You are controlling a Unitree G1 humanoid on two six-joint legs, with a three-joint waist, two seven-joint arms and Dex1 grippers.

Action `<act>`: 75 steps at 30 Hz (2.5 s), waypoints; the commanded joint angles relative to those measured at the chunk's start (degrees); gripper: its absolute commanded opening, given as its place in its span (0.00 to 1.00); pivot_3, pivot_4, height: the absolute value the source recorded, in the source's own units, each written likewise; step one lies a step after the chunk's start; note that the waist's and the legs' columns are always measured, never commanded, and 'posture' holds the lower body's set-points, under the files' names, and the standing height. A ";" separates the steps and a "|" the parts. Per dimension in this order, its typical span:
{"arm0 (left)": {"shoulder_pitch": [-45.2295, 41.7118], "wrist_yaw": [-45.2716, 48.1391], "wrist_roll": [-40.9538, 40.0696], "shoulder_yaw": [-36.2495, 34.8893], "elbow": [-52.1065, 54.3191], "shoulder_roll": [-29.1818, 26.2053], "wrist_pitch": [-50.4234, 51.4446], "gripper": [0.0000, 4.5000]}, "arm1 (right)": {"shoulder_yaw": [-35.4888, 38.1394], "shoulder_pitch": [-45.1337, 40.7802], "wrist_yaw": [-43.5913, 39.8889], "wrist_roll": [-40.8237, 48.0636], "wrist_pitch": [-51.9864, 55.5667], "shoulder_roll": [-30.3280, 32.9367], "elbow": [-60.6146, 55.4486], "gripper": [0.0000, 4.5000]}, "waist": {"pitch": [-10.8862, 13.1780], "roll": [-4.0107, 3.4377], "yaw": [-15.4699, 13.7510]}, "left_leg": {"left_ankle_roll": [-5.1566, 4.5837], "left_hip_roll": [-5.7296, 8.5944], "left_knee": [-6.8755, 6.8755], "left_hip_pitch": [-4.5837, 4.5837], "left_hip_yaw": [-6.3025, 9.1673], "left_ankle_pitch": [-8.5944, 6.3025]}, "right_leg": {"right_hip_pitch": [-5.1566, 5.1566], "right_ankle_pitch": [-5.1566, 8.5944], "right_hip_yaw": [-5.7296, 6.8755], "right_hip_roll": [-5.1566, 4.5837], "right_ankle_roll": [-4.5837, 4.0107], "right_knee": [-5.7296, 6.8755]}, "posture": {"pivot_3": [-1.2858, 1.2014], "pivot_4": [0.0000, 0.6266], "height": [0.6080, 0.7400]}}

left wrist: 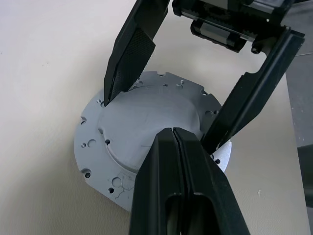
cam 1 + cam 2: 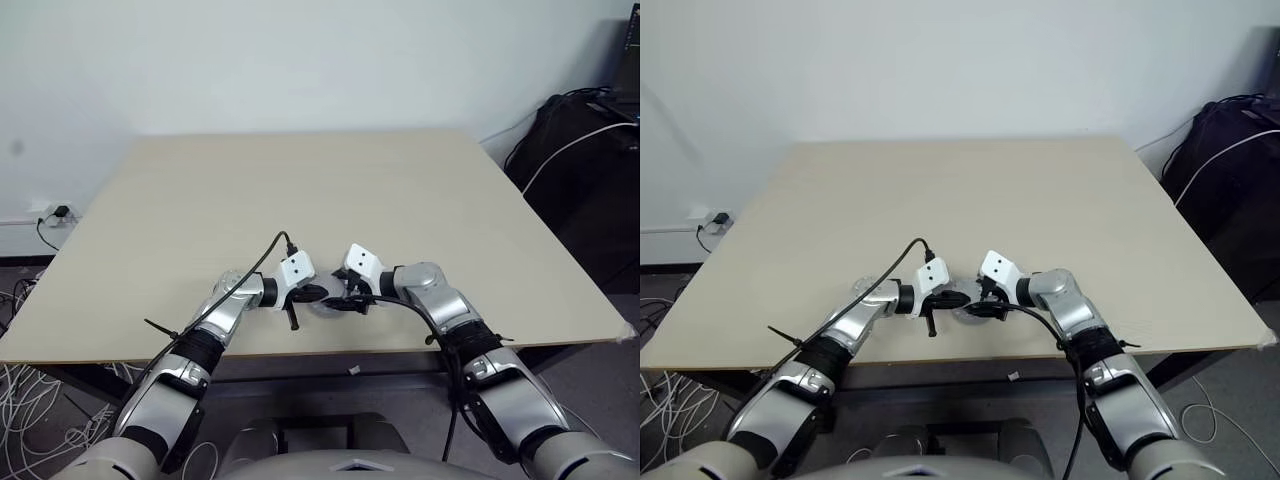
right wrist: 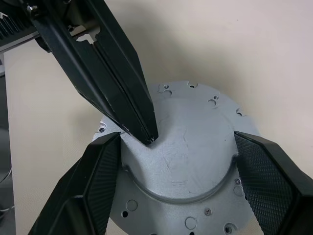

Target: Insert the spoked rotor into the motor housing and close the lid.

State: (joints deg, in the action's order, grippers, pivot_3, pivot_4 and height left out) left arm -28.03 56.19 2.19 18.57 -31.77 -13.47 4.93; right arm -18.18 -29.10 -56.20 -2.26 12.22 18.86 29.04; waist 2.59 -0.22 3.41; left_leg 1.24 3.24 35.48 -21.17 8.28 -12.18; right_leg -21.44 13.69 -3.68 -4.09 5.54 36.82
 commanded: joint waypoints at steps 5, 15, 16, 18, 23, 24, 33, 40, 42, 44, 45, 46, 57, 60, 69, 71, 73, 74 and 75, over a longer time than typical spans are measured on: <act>-0.86 -1.66 0.79 0.51 0.14 0.48 2.69 0.01 | -0.45 1.19 -1.28 -0.10 2.16 1.98 -2.84 0.73 | 0.00 0.00 -0.39 | 0.00 0.03 0.00 -0.04 0.04 0.00 | -0.02 0.02 0.00 0.00 0.04 -0.02 | 0.52 0.00 1.00; -0.34 -1.40 0.25 0.57 0.54 1.05 2.36 0.00 | 0.09 1.40 -1.49 0.73 4.24 2.44 -5.09 0.99 | 0.00 0.00 -0.86 | 0.00 0.04 0.01 -0.15 0.04 -0.01 | -0.03 -0.09 0.01 -0.01 0.27 -0.03 | 0.52 0.00 1.00; -0.36 -1.36 0.26 0.60 0.49 1.06 2.35 0.00 | 0.25 1.54 -1.76 1.00 4.55 2.65 -5.83 0.99 | 0.00 0.00 -0.89 | 0.00 0.04 0.01 -0.16 0.04 -0.01 | -0.03 -0.08 0.01 -0.01 0.25 -0.03 | 0.52 0.00 1.00; -0.37 -1.24 0.30 0.66 0.38 1.05 2.29 0.00 | 0.72 1.95 -2.02 1.58 4.98 3.11 -7.38 0.99 | 0.00 0.00 -0.95 | -0.01 0.04 0.01 -0.22 0.04 0.00 | -0.04 -0.10 0.01 -0.01 0.30 -0.02 | 0.52 0.00 1.00; -0.32 -0.91 0.29 0.73 0.17 1.06 2.26 0.00 | 2.05 2.46 -1.47 3.17 6.28 4.00 -10.39 0.99 | 0.00 0.00 -1.22 | -0.01 0.04 0.01 -0.37 0.04 0.00 | -0.15 -0.13 0.02 0.00 0.35 -0.03 | 0.52 0.00 1.00; -0.31 -0.86 0.30 0.75 0.11 1.06 2.27 0.00 | 2.23 2.52 -1.26 3.35 6.39 4.19 -10.76 0.99 | 0.00 0.01 -1.26 | -0.01 0.04 0.01 -0.37 0.04 0.00 | -0.15 -0.13 0.02 0.00 0.34 -0.03 | 0.52 0.00 1.00; 0.07 -0.65 0.29 0.93 -0.04 1.23 2.05 0.00 | 4.64 3.54 0.19 5.55 8.32 5.93 -14.01 0.99 | 0.01 0.01 -1.32 | -0.01 0.04 0.02 -0.40 0.03 0.00 | -0.16 -0.13 0.02 -0.01 0.35 -0.04 | 0.52 0.00 1.00; 0.10 -0.71 0.48 1.01 -0.78 1.49 1.60 0.00 | 7.53 7.89 -2.01 11.02 16.33 10.70 -25.37 0.99 | 0.03 0.04 -1.62 | -0.03 0.05 0.02 -0.46 0.04 -0.01 | -0.17 -0.13 0.02 -0.01 0.36 -0.10 | 0.52 0.00 1.00; 0.09 -0.71 0.55 1.05 -1.06 1.53 1.38 0.00 | 10.56 7.11 1.96 11.96 19.94 10.14 -25.35 0.99 | 0.05 0.06 -1.64 | -0.03 0.04 0.04 -0.46 0.00 -0.02 | -0.17 -0.14 0.02 -0.01 0.36 -0.10 | 0.52 0.00 1.00; 0.14 -0.71 0.62 1.13 -1.28 1.55 1.14 0.00 | 15.20 5.54 6.86 14.29 24.67 8.15 -24.64 0.99 | 0.06 0.08 -1.74 | -0.03 0.03 0.08 -0.46 0.00 -0.02 | -0.16 -0.10 0.02 -0.01 0.29 -0.08 | 0.52 0.00 1.00; 0.13 -0.71 0.65 1.16 -1.39 1.57 1.04 0.00 | 17.49 4.80 9.05 15.87 28.02 7.05 -24.80 0.99 | 0.07 0.10 -1.75 | -0.03 0.03 0.08 -0.46 -0.02 -0.02 | -0.17 -0.04 0.01 -0.01 0.18 -0.08 | 0.52 0.00 1.00; 0.12 -0.71 0.68 1.19 -1.49 1.61 0.96 0.00 | 19.12 4.16 10.95 16.97 31.41 6.25 -24.96 0.99 | 0.07 0.10 -1.76 | -0.03 0.02 0.09 -0.46 -0.02 -0.02 | -0.17 -0.02 0.01 -0.01 0.14 -0.07 | 0.52 0.00 1.00; -0.24 -0.38 0.76 1.16 -2.44 1.74 0.34 0.00 | 24.50 3.44 19.57 25.68 52.87 2.06 -27.89 0.99 | 0.06 0.09 -2.26 | -0.08 0.03 0.03 -0.48 -0.01 -0.04 | -0.21 -0.13 0.01 -0.01 0.33 -0.08 | 0.52 0.00 1.00; -0.28 -0.31 0.77 1.11 -2.55 1.69 0.24 0.00 | 25.60 2.92 21.54 27.03 55.14 1.10 -27.51 0.99 | 0.05 0.08 -2.15 | -0.08 0.03 0.05 -0.47 -0.04 -0.04 | -0.20 -0.12 0.01 -0.01 0.33 -0.07 | 0.52 0.00 1.00; -0.48 -0.02 0.78 1.11 -2.61 1.73 0.46 0.00 | 29.79 0.19 32.41 26.22 62.34 -2.97 -18.43 0.99 | 0.04 0.05 -2.05 | -0.08 0.02 0.06 -0.47 -0.05 -0.04 | -0.21 -0.14 0.01 -0.01 0.36 -0.06 | 0.52 0.00 1.00; -0.44 0.04 0.75 1.10 -2.44 1.72 0.54 0.00 | 30.53 -0.29 33.25 26.85 64.14 -3.64 -17.39 0.99 | 0.03 0.05 -2.03 | -0.09 0.03 0.06 -0.47 -0.05 -0.03 | -0.21 -0.14 0.00 -0.01 0.35 -0.06 | 0.52 0.00 1.00; -0.36 0.12 0.73 1.11 -2.20 1.69 0.67 0.00 | 32.39 -1.09 33.74 28.09 66.47 -4.63 -16.08 0.99 | 0.03 0.04 -1.97 | -0.09 0.03 0.05 -0.47 -0.05 -0.03 | -0.22 -0.15 -0.01 -0.01 0.36 -0.05 | 0.52 0.00 1.00; -0.34 0.15 0.72 1.11 -2.14 1.68 0.72 0.00 | 33.16 -1.44 34.00 28.44 67.26 -5.01 -15.53 0.99 | 0.03 0.03 -1.95 | -0.09 0.03 0.05 -0.48 -0.06 -0.03 | -0.22 -0.15 -0.01 -0.01 0.36 -0.05 | 0.52 0.00 1.00; -0.35 0.17 0.72 1.10 -2.11 1.69 0.77 0.00 | 34.04 -2.01 34.21 28.83 67.92 -5.40 -14.71 0.99 | 0.03 0.03 -1.90 | -0.09 0.03 0.05 -0.47 -0.06 -0.03 | -0.22 -0.15 -0.01 -0.01 0.36 -0.05 | 0.52 0.00 1.00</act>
State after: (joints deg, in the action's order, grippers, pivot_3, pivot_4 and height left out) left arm -28.46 56.23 2.07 18.58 -33.07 -11.52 4.66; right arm 14.04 -28.97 -22.27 25.14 79.21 13.78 14.48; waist 2.62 -0.19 1.51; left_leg 1.15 3.28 35.54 -21.64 8.23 -12.21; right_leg -21.66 13.54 -3.69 -4.10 5.91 36.78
